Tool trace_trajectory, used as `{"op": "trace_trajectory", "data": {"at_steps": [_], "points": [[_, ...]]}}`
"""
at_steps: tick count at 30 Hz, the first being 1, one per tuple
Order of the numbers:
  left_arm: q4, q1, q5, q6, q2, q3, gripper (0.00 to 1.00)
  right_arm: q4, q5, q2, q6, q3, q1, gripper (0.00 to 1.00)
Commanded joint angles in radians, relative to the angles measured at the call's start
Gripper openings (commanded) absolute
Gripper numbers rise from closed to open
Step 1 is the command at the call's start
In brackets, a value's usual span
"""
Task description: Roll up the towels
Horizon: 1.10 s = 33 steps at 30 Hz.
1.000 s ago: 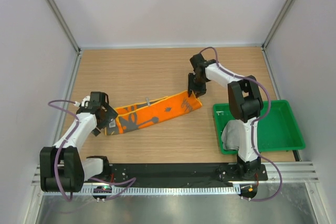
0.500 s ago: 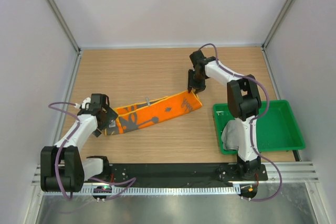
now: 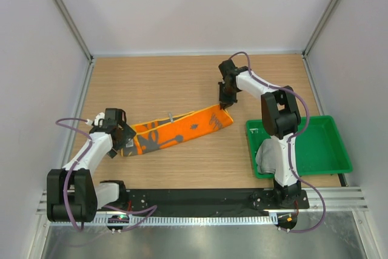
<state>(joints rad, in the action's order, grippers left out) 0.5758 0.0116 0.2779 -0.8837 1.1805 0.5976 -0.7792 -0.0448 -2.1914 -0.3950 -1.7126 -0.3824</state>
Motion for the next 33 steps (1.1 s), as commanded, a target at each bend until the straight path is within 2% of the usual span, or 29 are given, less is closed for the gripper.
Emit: {"op": "trace_trajectory", "data": {"at_steps": [1, 3, 12, 19, 24, 33], "points": [[-0.025, -0.005, 0.027, -0.014, -0.01, -0.002, 0.9, 0.008, -0.004, 0.002, 0.002, 0.005, 0.002, 0.11], [-0.024, -0.005, 0.03, -0.012, -0.01, -0.004, 0.89, 0.008, -0.001, 0.005, 0.001, 0.007, 0.002, 0.01], [-0.002, -0.005, 0.069, -0.006, -0.068, 0.004, 0.86, -0.038, 0.077, 0.116, -0.01, 0.011, 0.004, 0.01], [-0.03, -0.007, 0.052, 0.006, -0.048, 0.008, 0.75, -0.031, 0.109, 0.205, -0.008, 0.096, 0.004, 0.01], [-0.074, -0.005, -0.005, 0.011, -0.021, -0.013, 0.7, -0.015, 0.091, 0.219, -0.011, 0.13, 0.004, 0.01], [-0.139, -0.005, -0.068, 0.029, 0.056, -0.024, 0.53, -0.008, 0.083, 0.219, -0.013, 0.148, 0.005, 0.01]]}}
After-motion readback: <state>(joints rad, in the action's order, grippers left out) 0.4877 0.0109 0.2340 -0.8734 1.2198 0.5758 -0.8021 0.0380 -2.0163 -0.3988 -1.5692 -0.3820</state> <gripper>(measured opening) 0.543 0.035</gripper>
